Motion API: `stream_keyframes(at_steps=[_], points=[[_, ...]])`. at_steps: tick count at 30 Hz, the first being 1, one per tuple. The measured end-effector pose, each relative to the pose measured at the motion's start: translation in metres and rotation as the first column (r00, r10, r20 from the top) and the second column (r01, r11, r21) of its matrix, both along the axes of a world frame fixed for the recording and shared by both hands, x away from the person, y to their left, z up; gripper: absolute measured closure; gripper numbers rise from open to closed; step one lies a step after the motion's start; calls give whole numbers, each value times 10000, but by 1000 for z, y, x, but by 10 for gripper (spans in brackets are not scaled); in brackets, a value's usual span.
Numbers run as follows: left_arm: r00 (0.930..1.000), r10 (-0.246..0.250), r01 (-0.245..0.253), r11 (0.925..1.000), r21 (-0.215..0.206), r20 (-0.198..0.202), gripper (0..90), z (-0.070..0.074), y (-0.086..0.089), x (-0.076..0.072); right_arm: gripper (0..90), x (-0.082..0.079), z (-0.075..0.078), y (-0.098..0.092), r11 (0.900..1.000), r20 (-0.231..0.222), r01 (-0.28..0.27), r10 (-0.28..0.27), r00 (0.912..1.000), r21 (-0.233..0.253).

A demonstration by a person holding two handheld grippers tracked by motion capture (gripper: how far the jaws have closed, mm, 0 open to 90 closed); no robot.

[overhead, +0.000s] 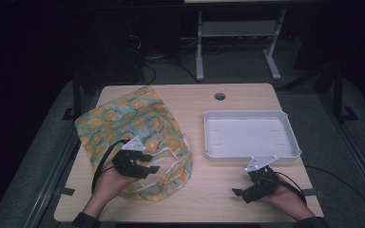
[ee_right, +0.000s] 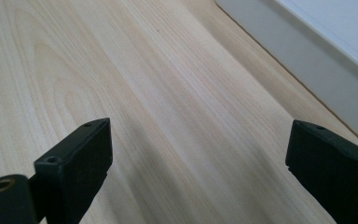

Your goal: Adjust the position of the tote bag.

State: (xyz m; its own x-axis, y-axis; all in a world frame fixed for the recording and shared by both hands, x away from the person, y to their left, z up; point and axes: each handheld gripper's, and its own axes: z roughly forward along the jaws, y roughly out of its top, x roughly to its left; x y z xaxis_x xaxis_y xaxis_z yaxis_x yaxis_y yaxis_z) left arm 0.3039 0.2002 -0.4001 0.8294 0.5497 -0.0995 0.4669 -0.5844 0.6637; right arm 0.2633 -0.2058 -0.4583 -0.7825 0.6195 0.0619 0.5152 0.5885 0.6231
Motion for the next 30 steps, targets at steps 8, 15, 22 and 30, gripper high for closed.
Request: stream_keyframes(at_steps=[8,15,22,30], points=[[9988,-193,175,9991,384,447,451,-3,-41,39,68,-1,0,1,10000,-4,-34,34,10000,-10],[9964,-145,80,9969,783,830,425,-7,-63,75,67,0,0,0,10000,-4,-68,68,10000,26],[9980,-230,174,9953,948,581,384,-22,-73,104,67,-1,0,1,9999,-17,-142,142,9999,27],[9981,-602,618,9860,1546,-150,409,-56,-86,113,67,-1,-1,1,9998,-36,-193,193,9998,32]])
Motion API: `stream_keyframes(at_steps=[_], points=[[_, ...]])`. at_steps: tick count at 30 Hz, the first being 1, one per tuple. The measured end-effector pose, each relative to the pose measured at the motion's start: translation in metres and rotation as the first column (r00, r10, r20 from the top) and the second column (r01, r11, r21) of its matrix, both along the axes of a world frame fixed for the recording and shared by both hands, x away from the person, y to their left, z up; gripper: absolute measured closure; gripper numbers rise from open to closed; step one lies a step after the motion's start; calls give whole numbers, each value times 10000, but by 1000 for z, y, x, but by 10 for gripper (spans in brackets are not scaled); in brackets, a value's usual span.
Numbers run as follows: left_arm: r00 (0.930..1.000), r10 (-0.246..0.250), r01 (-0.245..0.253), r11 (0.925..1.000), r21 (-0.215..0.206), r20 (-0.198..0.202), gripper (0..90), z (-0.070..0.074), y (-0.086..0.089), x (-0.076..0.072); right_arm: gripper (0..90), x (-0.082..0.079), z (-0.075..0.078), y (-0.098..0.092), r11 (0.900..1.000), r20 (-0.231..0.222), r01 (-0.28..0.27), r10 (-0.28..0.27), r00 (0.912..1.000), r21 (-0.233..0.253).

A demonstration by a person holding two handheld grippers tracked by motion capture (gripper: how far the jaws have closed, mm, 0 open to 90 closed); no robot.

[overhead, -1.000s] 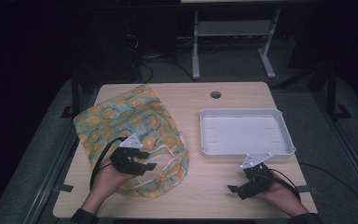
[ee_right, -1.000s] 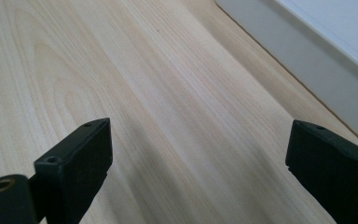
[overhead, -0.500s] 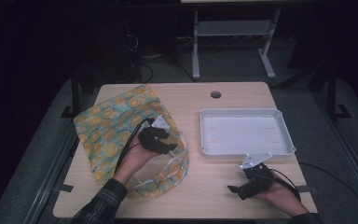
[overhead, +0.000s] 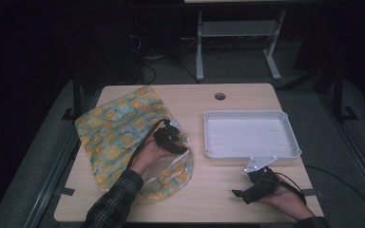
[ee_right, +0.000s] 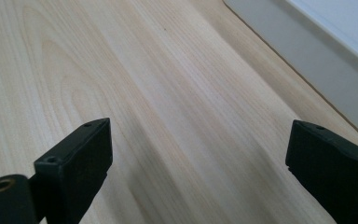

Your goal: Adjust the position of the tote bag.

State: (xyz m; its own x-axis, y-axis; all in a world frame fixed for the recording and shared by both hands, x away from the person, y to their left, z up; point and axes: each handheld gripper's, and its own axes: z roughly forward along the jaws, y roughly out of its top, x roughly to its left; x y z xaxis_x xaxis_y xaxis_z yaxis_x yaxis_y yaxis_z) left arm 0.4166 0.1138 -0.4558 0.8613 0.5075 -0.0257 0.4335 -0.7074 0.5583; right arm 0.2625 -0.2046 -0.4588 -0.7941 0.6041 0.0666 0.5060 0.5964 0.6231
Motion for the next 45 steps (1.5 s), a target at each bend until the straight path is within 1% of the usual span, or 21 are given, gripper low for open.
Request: stream_keyframes(at_steps=[2,4,9,14,15,16,17,19,20,25,26,28,33,34,35,38,39,40,43,44,45], points=[[9998,-17,16,10000,49,206,484,0,-1,0,67,0,0,0,10000,-7,3,-3,10000,-7],[9997,-57,57,10000,-6,240,606,1,-1,-1,68,-1,0,0,10000,-11,5,-5,10000,-9],[9998,-168,169,9998,-78,95,895,1,-1,-1,67,0,0,1,10000,2,-60,60,10000,-52],[9994,-245,245,9997,-15,-244,900,2,-2,-5,68,-1,0,1,10000,-26,-4,4,10000,-9],[9989,-296,294,9996,-56,-366,900,3,-5,-10,68,-1,0,0,10000,-28,-18,18,10000,-8],[9989,-296,294,9996,-56,-366,900,3,-5,-10,67,0,0,0,10000,-26,-12,12,10000,-6],[9977,-305,289,9992,-267,-610,900,2,-7,-16,68,0,0,0,10000,-26,-15,15,10000,-5],[9961,-436,405,9983,-411,-763,900,2,-9,-22,67,0,0,1,10000,-34,-32,32,10000,-8],[9953,-541,501,9975,-503,-806,900,2,-11,-26,67,0,0,1,10000,-34,-35,35,10000,-5],[9907,-1021,981,9940,-481,-903,900,2,-20,-40,67,0,0,1,10000,-22,-77,77,10000,-20],[9870,-1273,1235,9914,-436,-981,900,2,-22,-45,67,0,0,1,10000,-20,-89,89,10000,-14],[9858,-1338,1303,9906,-408,-1018,900,3,-22,-48,68,0,0,1,9999,-4,-107,107,9999,-12],[9749,-1812,1753,9829,-558,-1291,900,2,-26,-62,67,1,0,2,9999,11,-148,148,9999,-36],[9749,-1812,1753,9829,-558,-1291,900,2,-26,-62,67,1,0,2,9999,11,-148,148,9999,-36],[9695,-2064,1999,9780,-603,-1322,900,2,-31,-68,67,1,0,2,9999,0,-141,141,9999,-49],[9606,-2357,2267,9710,-756,-1472,900,1,-37,-77,67,1,0,3,9999,-29,-141,141,9999,-21],[9560,-2522,2422,9668,-817,-1501,900,1,-40,-82,68,1,0,3,9999,-14,-151,151,9999,-18],[9560,-2522,2422,9668,-817,-1501,900,1,-40,-82,68,1,0,3,9999,-7,-161,161,9999,-6],[9470,-2849,2761,9580,-773,-1481,900,2,-45,-92,68,2,1,3,9998,-19,-205,205,9998,-50],[9502,-2776,2646,9588,-1036,-1416,900,4,-43,-94,68,2,1,4,9998,-37,-169,168,9999,-49],[9492,-2822,2680,9568,-1124,-1393,899,7,-40,-94,69,2,2,5,9998,-35,-213,213,9998,6]])
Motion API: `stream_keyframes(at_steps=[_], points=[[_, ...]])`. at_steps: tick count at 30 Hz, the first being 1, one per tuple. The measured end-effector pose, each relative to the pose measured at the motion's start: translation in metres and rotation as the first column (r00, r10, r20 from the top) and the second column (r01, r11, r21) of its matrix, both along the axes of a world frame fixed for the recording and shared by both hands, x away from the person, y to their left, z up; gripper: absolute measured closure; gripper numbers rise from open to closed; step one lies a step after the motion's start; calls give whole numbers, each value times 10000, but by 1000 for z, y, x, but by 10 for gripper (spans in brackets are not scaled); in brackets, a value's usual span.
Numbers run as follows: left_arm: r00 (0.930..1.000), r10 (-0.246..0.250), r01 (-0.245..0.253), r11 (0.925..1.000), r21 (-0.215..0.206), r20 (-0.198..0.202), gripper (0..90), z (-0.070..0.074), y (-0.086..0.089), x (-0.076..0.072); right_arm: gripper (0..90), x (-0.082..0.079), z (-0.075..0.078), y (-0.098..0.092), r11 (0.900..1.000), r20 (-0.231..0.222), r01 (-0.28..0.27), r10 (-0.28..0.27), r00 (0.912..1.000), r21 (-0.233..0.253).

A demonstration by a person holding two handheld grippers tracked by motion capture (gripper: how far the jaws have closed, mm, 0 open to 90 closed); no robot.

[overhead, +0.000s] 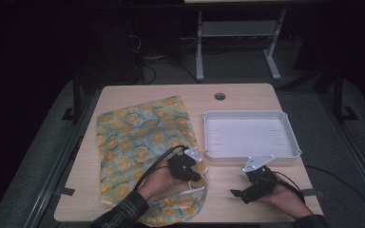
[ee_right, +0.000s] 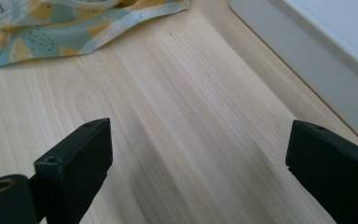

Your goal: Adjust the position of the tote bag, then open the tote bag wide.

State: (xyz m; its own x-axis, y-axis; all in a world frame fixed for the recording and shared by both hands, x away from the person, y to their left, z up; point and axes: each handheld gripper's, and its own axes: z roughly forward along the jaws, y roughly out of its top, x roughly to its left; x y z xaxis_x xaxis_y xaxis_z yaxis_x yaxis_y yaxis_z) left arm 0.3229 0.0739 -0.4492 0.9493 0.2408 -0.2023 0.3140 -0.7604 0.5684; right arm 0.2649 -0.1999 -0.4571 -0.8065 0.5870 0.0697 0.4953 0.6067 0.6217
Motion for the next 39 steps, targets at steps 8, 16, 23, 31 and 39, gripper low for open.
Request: stream_keyframes(at_steps=[8,16,23,31,39], points=[[9968,714,-693,9959,-586,353,717,34,46,-6,79,0,13,10,9979,-4,-645,645,9979,68],[9766,2056,-2028,9780,-481,630,588,41,118,-28,153,14,26,35,9745,-262,-2226,2234,9744,291],[9473,3050,-3033,9524,-323,983,505,44,171,-53,155,27,32,65,9393,120,-3430,3431,9392,-125],[9322,3469,-3490,9371,22,1038,417,38,205,-73,159,43,39,99,9051,417,-4235,4248,9043,-375],[9210,3776,-3832,9224,485,955,331,23,220,-89,177,58,35,125,8700,361,-4880,4911,8703,-708]])
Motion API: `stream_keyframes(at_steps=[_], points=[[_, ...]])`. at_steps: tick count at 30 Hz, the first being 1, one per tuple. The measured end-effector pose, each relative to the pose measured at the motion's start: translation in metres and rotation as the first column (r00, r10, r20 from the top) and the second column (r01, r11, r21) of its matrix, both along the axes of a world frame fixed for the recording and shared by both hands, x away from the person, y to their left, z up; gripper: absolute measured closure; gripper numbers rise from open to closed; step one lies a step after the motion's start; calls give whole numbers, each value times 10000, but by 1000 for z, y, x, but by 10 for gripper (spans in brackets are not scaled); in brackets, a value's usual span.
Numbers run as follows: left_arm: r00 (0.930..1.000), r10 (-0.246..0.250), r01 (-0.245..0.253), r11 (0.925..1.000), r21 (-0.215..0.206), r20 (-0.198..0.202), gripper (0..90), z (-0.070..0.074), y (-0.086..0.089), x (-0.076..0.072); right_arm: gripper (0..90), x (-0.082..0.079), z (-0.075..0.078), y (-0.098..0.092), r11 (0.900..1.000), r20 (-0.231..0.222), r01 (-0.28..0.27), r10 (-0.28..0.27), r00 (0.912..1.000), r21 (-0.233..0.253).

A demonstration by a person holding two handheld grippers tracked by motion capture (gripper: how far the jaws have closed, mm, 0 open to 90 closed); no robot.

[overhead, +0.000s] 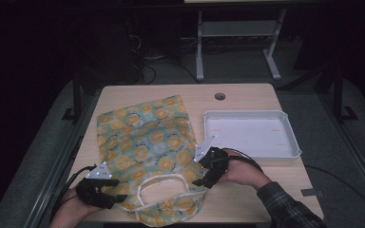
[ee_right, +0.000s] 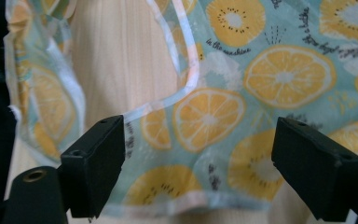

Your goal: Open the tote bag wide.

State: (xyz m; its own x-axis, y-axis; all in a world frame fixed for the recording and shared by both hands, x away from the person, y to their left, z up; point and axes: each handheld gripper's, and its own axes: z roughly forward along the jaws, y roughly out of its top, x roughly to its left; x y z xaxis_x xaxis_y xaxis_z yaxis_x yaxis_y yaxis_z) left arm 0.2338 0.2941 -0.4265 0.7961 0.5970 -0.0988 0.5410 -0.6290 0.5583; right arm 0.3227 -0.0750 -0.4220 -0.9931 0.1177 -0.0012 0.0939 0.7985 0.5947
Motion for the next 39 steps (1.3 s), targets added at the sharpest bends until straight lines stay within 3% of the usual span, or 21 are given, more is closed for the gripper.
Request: stream_keyframes(at_steps=[4,7,9,13,19,21,22,26,27,28,32,36,39], points=[[10000,-79,80,9997,237,-44,276,-9,-3,-3,177,6,-12,6,9983,-93,-220,215,9997,-538],[9999,-63,67,9992,382,-104,252,-14,-5,-4,177,10,-18,7,9976,-151,-275,266,9995,-640],[9998,-148,157,9981,589,-152,239,-21,-10,-2,177,13,-27,9,9942,-242,-364,341,9991,-1013],[9998,-210,213,9962,840,-38,230,-23,-13,1,185,13,-32,9,9890,-48,-397,394,9992,-1426],[9988,-415,383,9924,1168,251,288,-23,-14,0,231,12,-33,6,9889,-88,-387,379,9992,-1437],[9988,-428,396,9923,1173,247,332,-22,-14,0,258,12,-33,6,9893,-80,-391,383,9992,-1405],[9985,-457,422,9928,1120,289,363,-22,-13,0,370,10,-32,4,9906,-93,-457,449,9989,-1292],[9980,-558,523,9923,1121,284,486,-20,-12,2,508,7,-31,0,9933,-71,-411,406,9992,-1077],[9980,-558,523,9923,1121,284,529,-20,-12,2,508,7,-31,0,9933,-71,-411,406,9992,-1077],[9974,-669,636,9915,1139,253,575,-19,-11,2,595,8,-30,0,9940,-25,-427,426,9991,-1010],[9962,-834,800,9904,1124,255,733,-18,-11,3,744,5,-30,-1,9947,-90,-553,547,9985,-867],[9949,-994,969,9891,1108,173,872,-18,-11,3,851,4,-31,-1,9943,-188,-689,676,9975,-814],[9954,-956,948,9904,1002,31,890,-18,-10,4,878,4,-31,-1,9932,-326,-826,802,9962,-816]])
